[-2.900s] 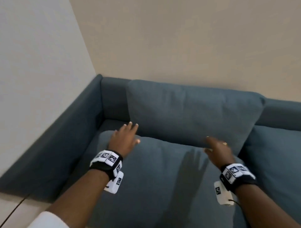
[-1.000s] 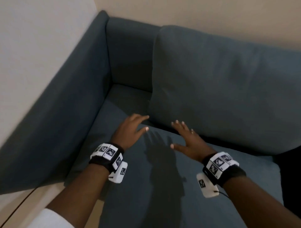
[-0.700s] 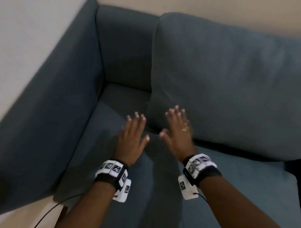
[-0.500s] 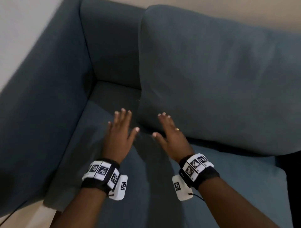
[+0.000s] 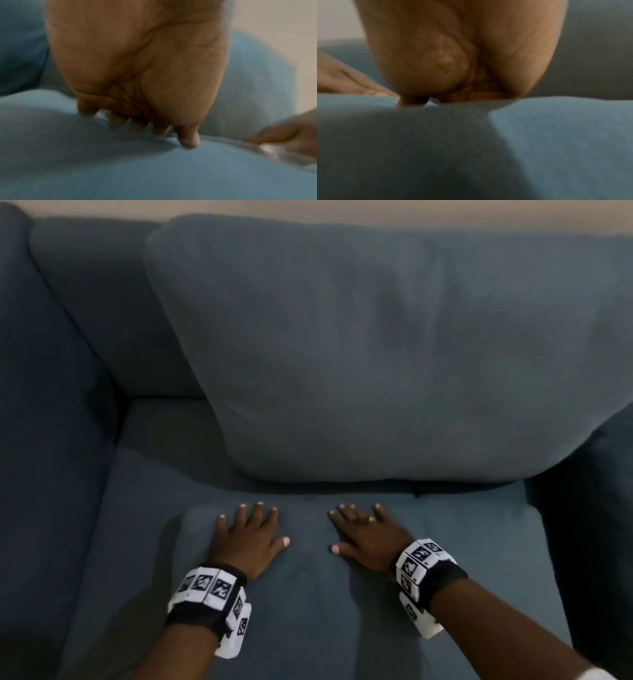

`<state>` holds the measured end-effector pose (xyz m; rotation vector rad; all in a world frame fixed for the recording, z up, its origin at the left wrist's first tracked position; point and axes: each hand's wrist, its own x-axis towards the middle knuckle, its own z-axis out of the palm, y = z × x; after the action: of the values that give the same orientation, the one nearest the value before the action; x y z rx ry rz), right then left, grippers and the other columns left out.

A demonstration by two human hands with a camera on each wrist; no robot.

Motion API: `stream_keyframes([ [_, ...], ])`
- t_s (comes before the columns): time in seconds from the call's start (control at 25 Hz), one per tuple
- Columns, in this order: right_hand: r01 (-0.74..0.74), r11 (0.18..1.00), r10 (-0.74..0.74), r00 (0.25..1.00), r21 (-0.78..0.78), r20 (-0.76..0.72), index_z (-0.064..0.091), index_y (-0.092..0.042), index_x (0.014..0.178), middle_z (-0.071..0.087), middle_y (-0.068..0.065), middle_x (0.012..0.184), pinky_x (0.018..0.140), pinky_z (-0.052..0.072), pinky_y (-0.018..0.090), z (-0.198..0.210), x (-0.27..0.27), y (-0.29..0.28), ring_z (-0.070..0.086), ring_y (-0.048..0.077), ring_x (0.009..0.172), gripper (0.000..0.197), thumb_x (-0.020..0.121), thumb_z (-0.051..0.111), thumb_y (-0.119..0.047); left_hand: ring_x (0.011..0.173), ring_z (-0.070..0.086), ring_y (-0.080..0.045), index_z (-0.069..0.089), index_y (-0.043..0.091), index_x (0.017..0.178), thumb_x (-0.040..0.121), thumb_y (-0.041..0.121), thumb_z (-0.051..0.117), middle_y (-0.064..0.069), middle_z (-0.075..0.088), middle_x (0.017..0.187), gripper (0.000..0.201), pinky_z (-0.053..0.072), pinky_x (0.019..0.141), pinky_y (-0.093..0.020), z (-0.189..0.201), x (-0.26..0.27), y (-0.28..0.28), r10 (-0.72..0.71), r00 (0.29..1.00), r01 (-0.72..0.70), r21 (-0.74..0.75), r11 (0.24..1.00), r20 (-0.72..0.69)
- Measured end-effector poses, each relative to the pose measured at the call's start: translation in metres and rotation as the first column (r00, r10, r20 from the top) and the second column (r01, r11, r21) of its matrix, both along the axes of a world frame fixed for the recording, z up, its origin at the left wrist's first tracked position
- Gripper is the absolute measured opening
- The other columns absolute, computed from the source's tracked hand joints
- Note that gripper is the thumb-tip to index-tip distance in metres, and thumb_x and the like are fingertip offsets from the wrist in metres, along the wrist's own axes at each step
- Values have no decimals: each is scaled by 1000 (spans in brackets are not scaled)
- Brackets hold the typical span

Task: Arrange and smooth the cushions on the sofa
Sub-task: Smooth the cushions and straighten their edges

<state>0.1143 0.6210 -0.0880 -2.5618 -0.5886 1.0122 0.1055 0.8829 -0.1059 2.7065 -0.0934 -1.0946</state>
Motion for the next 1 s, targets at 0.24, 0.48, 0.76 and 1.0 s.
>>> stream_keyframes([
  [0.24,73,995,-64,992,-74,113,17,-24,162,16,-1,170,123,9,50,-10,-1,-58,11,17,156,119,71,-23,-89,156,-5,-23,1,31,161,86,77,-12,7,-5,170,89,6,122,-61,-14,5,-59,-140,989,140,-5,990,43],
  [0.48,285,957,-289,953,49,92,33,-23,157,30,-1,165,122,25,46,11,3,-108,21,19,154,82,94,18,-73,155,13,-25,11,30,161,94,68,9,-1,15,169,78,16,122,-56,15,4,-123,-37,986,50,-72,996,162],
  [0.76,515,856,-512,834,41,204,27,-29,159,21,-6,168,125,12,43,3,-20,-195,9,15,157,74,97,19,-68,156,12,-22,12,28,162,94,70,8,1,5,170,79,16,122,-51,14,-5,-206,-189,966,211,-119,970,176],
  [1.0,646,762,-636,731,50,247,29,-28,159,21,-1,168,123,11,47,-6,-23,-267,10,21,157,75,95,22,-67,157,1,-27,4,21,162,98,66,25,-7,0,170,82,6,122,-55,4,-5,-292,-345,911,360,-29,932,225],
])
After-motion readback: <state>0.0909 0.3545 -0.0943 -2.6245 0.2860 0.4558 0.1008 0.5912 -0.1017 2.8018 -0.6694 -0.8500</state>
